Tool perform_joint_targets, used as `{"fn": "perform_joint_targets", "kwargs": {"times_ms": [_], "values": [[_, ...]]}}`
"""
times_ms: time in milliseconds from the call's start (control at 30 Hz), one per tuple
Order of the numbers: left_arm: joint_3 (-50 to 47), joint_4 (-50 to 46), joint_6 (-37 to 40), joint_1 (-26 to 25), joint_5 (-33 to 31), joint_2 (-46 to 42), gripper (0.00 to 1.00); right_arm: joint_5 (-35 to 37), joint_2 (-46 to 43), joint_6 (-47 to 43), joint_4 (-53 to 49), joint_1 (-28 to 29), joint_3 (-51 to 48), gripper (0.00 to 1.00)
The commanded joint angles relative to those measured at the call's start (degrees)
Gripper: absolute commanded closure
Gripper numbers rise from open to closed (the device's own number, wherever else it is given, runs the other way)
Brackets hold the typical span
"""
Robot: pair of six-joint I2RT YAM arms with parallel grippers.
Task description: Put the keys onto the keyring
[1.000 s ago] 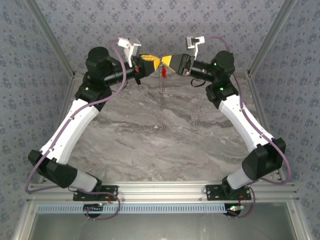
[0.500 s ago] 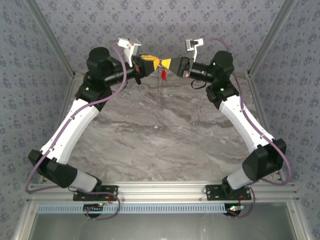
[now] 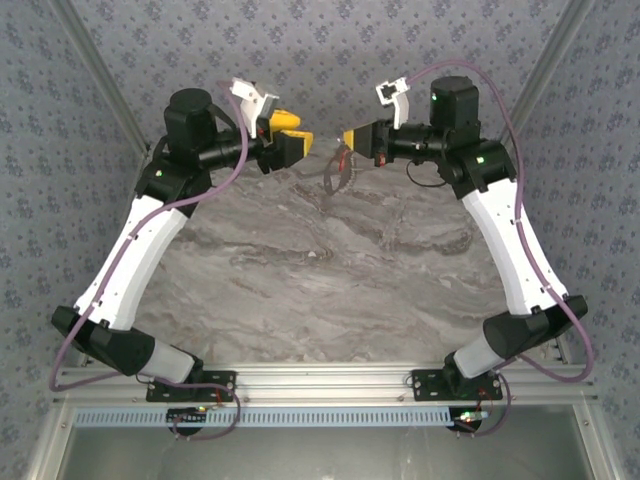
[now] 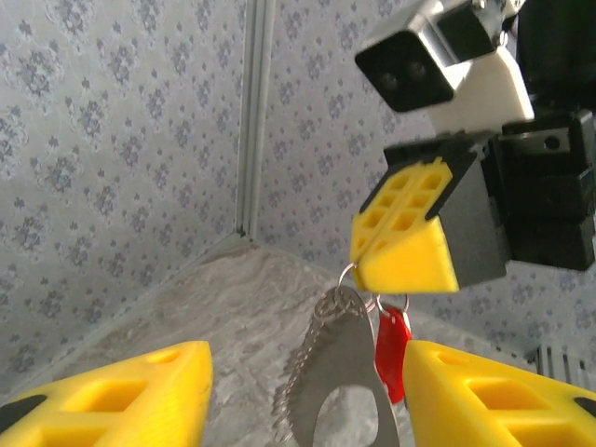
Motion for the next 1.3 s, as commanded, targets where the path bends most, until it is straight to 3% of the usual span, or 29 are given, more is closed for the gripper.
{"fn": "perform_joint_targets", "kwargs": {"times_ms": [0, 300, 900, 1267], "values": [[3.9, -6.2, 3.9, 0.2, 4.2, 0.9, 0.43, 2.7, 2.0, -10.1, -11.4, 0.5, 5.5, 1.00], [9.1, -14.4, 6.1, 0.1, 9.0, 5.0, 0.42, 4.6, 6.5, -17.3, -23.5, 4.8, 17.2, 1.00], [13.4, -16.1, 6.1, -0.6, 14.0, 8.7, 0.49, -2.0, 7.7, -14.4, -21.5, 6.7, 20.3, 1.00], [14.5, -15.2, 2.6, -0.7, 20.5, 10.4, 0.52, -7.0, 7.4, -12.1, -18.7, 6.0, 19.5, 1.00]]}}
